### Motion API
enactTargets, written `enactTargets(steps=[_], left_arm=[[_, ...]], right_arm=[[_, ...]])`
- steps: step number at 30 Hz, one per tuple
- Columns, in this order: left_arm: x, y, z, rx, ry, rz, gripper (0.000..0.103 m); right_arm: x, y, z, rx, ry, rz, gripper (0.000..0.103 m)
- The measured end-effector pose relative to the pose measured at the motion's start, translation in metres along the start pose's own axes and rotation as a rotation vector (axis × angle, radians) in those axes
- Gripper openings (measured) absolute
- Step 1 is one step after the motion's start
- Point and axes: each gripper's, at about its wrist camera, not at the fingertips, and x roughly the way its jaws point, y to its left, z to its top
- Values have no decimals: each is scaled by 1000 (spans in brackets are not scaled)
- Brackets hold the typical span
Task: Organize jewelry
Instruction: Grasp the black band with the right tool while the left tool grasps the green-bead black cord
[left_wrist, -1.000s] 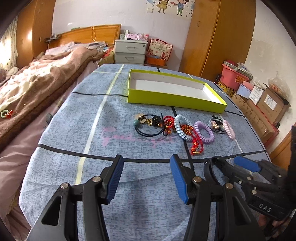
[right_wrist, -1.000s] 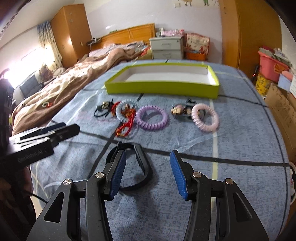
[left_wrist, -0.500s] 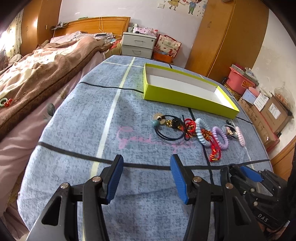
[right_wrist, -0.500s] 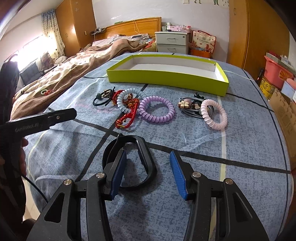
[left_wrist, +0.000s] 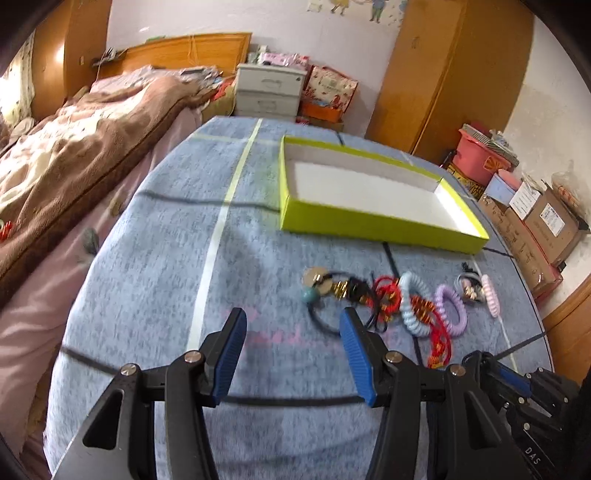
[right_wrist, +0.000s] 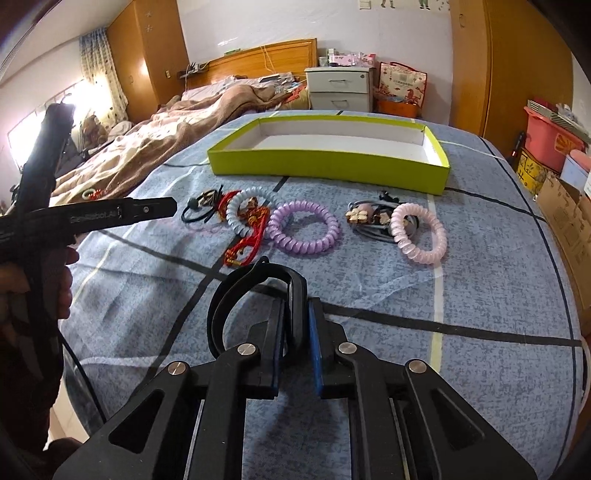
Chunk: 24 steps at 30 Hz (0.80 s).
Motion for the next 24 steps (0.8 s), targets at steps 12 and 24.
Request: enactTargets(steps=[12,24], left_arm=[[34,-13,11,108,73,74,55],[38,-26,13,179,70,100,23]], right_arm=[[-4,-11,17,42,-27,7,13],[-2,-16,25,57,-28,18,13]])
